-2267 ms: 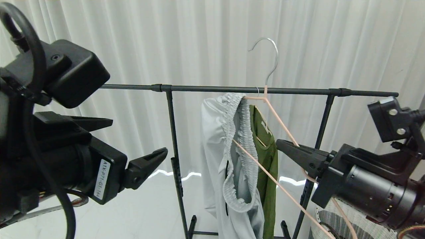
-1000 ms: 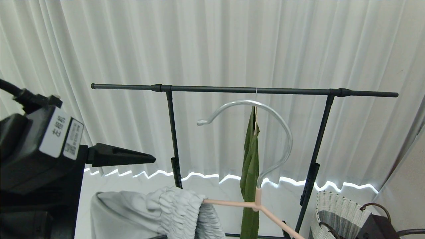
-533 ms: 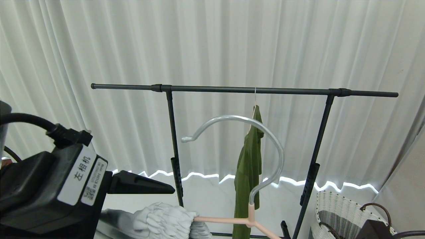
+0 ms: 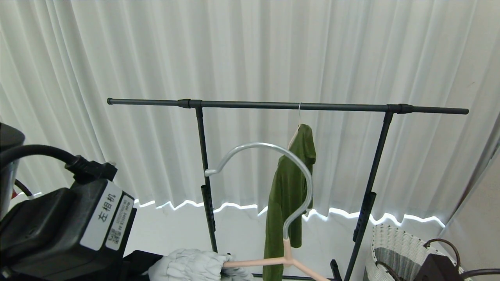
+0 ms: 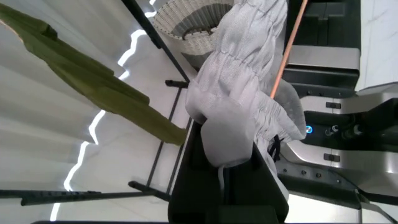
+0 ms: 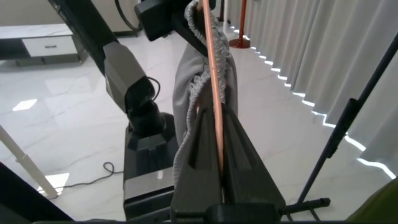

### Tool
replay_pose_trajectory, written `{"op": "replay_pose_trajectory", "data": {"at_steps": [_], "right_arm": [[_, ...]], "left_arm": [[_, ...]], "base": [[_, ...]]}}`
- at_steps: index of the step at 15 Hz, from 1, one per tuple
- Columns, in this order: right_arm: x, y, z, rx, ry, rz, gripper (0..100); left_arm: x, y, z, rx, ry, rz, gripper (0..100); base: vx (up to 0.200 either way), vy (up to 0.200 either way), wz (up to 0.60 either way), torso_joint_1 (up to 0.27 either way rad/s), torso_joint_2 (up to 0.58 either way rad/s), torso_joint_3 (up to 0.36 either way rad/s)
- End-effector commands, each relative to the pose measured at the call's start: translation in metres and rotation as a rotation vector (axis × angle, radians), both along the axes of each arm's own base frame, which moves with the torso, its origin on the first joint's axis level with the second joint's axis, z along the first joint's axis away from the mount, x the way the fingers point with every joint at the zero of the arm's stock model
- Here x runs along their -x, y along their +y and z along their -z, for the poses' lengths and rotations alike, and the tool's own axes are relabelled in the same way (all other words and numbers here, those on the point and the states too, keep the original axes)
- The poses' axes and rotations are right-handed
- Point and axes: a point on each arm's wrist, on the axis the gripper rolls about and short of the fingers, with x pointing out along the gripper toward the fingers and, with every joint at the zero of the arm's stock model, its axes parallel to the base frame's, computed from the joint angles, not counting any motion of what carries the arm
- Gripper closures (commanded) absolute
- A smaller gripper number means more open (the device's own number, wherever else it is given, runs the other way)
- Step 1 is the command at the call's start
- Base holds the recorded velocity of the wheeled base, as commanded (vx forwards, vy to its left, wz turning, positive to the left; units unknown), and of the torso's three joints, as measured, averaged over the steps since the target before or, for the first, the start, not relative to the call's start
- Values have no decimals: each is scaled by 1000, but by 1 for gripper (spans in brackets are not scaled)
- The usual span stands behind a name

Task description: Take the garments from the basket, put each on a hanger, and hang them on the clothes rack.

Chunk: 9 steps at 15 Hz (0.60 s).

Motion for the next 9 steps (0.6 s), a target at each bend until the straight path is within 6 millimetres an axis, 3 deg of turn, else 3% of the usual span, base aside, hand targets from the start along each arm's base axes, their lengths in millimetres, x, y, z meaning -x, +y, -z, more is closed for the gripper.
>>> {"op": "replay_pose_trajectory", "data": {"at_steps": [1, 3, 6, 9], "right_arm": [[-1, 1, 2, 7, 2, 6, 0], [-4, 0, 4, 18, 5, 26, 0], [-24, -3, 9, 47, 13, 137, 0], [-43, -2, 20, 104, 18, 230, 0]], "left_arm": [[-1, 0, 2, -8, 7, -6, 100], [0, 1, 4, -15, 4, -13, 100], [1, 4, 7, -58, -33, -73, 100], [-7, 10, 28, -176, -70, -214, 100]], "base": [[0, 0, 0, 0, 0, 0], [0, 0, 0, 0, 0, 0], [0, 0, 0, 0, 0, 0], [0, 0, 0, 0, 0, 0]]}}
